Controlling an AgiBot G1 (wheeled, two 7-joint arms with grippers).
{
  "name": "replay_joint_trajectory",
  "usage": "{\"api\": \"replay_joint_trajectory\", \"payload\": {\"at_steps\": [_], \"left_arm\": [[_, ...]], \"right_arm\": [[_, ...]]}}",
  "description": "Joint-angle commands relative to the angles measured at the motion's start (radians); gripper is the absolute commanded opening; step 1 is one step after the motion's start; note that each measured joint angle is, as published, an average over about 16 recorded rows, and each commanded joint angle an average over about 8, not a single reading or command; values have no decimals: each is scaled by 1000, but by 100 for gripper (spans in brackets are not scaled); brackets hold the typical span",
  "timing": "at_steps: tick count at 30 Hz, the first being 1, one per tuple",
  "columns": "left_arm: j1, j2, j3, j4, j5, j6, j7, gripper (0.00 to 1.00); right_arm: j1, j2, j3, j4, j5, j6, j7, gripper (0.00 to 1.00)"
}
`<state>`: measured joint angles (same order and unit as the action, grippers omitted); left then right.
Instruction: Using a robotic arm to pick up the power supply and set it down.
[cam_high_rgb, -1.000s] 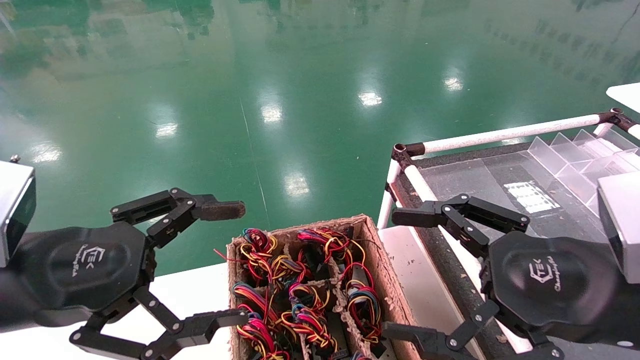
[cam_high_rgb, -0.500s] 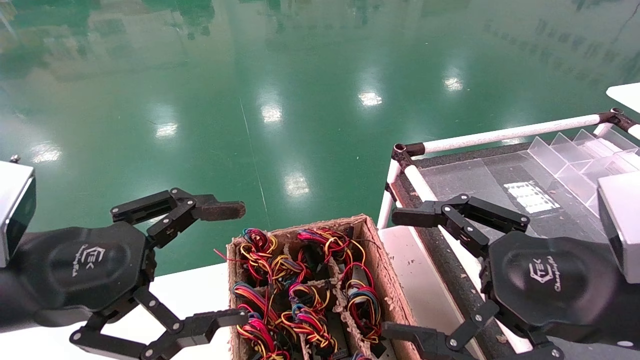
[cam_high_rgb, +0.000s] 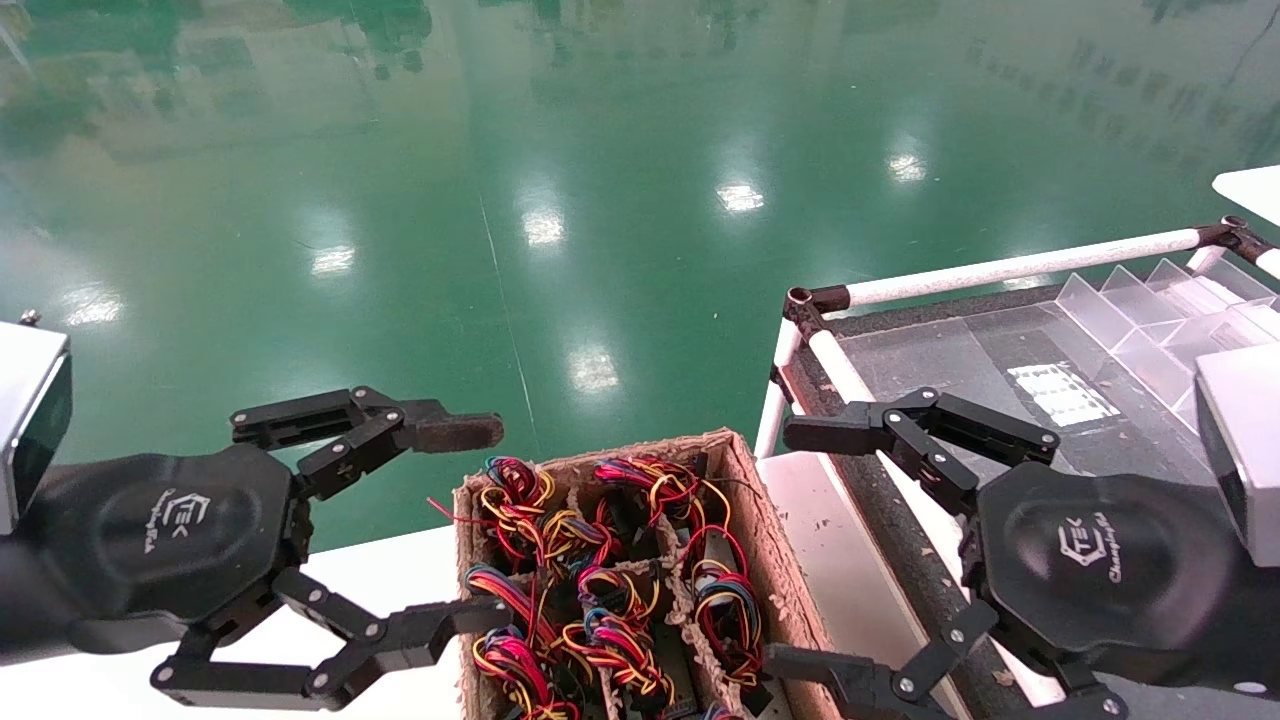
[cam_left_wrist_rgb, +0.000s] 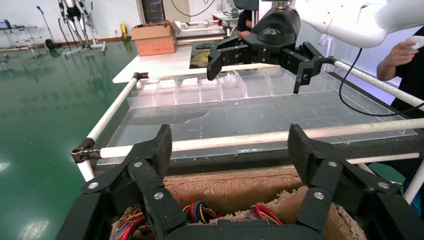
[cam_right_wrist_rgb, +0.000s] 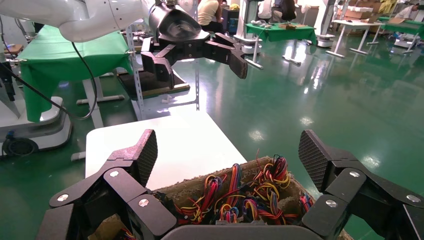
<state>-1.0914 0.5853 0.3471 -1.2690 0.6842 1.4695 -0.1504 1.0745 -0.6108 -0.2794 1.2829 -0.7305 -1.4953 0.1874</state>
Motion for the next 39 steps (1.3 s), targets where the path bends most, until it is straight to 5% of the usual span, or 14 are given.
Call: {"api": "replay_joint_trajectory", "payload": {"at_steps": [1, 31, 39], "left_arm": [[0, 0, 0, 0, 0, 0, 0, 0], [0, 0, 0, 0, 0, 0, 0, 0], [0, 0, 0, 0, 0, 0, 0, 99]], "right_arm": [[0, 0, 0, 0, 0, 0, 0, 100], [0, 0, 0, 0, 0, 0, 0, 100], [0, 0, 0, 0, 0, 0, 0, 100]]}}
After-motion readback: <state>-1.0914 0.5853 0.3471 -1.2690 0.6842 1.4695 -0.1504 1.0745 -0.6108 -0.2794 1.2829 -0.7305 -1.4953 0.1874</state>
